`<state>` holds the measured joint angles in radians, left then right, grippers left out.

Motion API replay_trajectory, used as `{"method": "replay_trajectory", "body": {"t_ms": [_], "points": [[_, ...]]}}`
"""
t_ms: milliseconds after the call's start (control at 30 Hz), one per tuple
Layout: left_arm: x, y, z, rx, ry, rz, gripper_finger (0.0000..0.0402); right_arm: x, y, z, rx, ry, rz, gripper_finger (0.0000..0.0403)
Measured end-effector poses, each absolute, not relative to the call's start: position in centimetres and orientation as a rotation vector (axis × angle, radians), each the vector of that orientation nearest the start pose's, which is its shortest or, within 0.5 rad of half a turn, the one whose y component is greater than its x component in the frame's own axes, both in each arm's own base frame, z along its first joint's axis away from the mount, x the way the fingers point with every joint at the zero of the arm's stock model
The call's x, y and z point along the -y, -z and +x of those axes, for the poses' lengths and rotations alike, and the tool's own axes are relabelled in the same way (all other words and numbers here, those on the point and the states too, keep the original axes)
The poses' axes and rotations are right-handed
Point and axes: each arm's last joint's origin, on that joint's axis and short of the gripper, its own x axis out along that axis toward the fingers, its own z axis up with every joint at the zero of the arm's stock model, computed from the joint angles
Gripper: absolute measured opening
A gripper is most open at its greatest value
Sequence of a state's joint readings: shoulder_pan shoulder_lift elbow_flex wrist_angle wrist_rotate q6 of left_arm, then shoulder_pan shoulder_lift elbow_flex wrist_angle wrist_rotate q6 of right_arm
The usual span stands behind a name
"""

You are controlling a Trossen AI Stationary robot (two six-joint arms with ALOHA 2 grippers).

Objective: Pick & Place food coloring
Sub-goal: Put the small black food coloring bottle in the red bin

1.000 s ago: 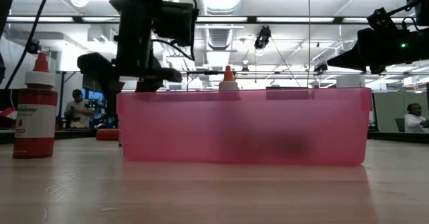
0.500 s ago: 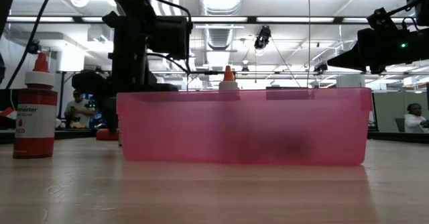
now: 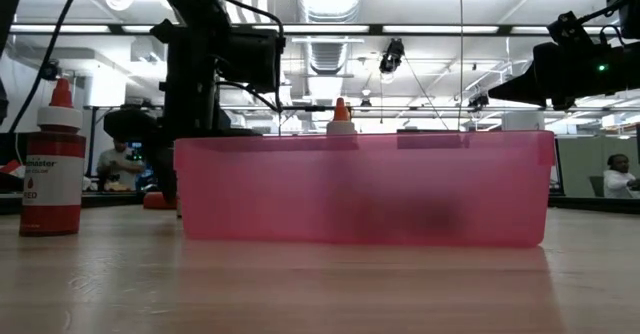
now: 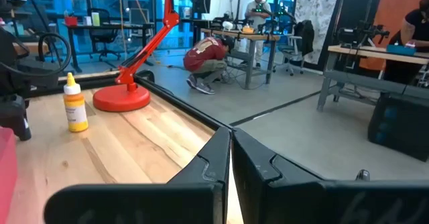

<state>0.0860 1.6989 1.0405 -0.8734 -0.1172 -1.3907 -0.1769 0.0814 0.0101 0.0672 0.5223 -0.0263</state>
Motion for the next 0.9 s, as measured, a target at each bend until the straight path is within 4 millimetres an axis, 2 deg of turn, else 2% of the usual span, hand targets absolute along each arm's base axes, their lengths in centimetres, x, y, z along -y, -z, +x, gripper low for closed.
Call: {"method": "replay_trajectory", "body": {"t_ms": [300,500,700,900], "points": [[-2.9,-16.7,28.7,-1.14,-1.185,-1.061,0.0052,3.2,-16.7,9.4,-0.012,0.699,-0.022,0.0009],[-2.8,-17.1,28.9,-1.136,-1.167,-1.057,0.004,3.2,-16.7,9.4,-0.016,0.699,-0.032,0.0009],[-2.3,-19.5,29.8,-1.113,-1.107,-1.049,0.004,3.2,-16.7,9.4,-0.015,0.699,-0.031,0.0009],[-1.1,-23.1,30.9,-1.137,-1.005,-0.97,0.004,3.2,-16.7,9.4,-0.012,0.699,-0.021,0.0008]]}}
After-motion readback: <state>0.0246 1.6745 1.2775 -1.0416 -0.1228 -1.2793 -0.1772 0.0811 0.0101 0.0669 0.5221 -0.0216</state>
